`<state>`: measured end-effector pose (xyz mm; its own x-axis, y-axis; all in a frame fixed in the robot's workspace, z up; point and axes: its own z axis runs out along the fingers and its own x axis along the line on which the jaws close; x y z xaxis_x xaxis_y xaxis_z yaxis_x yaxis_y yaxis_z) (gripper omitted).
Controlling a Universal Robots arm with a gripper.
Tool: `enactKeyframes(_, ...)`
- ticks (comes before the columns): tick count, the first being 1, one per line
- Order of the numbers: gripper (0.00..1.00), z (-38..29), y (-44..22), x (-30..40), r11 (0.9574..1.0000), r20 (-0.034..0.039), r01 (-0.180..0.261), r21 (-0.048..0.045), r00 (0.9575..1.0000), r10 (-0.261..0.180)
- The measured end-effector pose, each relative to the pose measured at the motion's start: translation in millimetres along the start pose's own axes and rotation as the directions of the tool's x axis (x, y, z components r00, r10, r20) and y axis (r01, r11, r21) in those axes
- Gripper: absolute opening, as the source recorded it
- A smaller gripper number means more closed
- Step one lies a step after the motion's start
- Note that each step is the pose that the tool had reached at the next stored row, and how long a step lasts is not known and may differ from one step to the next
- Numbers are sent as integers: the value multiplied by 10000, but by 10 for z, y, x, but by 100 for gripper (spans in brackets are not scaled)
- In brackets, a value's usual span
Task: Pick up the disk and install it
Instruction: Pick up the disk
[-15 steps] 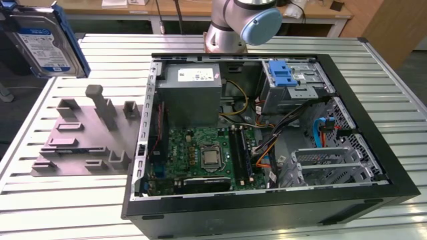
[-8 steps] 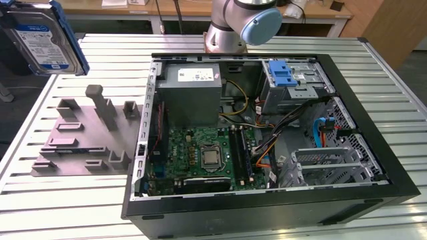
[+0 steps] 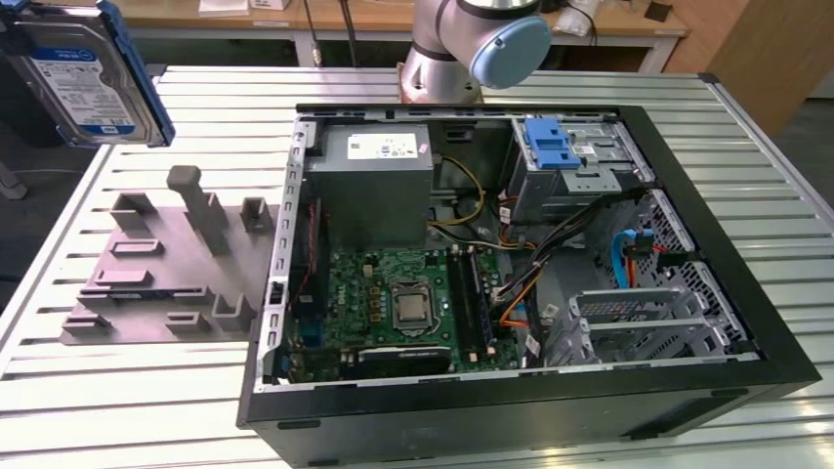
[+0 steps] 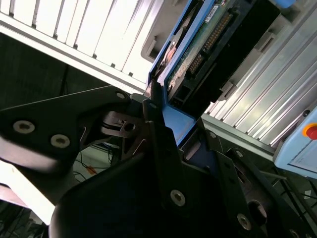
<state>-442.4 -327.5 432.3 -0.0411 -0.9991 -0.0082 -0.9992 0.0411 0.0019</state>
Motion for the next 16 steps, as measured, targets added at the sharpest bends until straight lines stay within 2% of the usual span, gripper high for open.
enactKeyframes(16,37,-3,0,0,10000,66,1,-2,10000,-1)
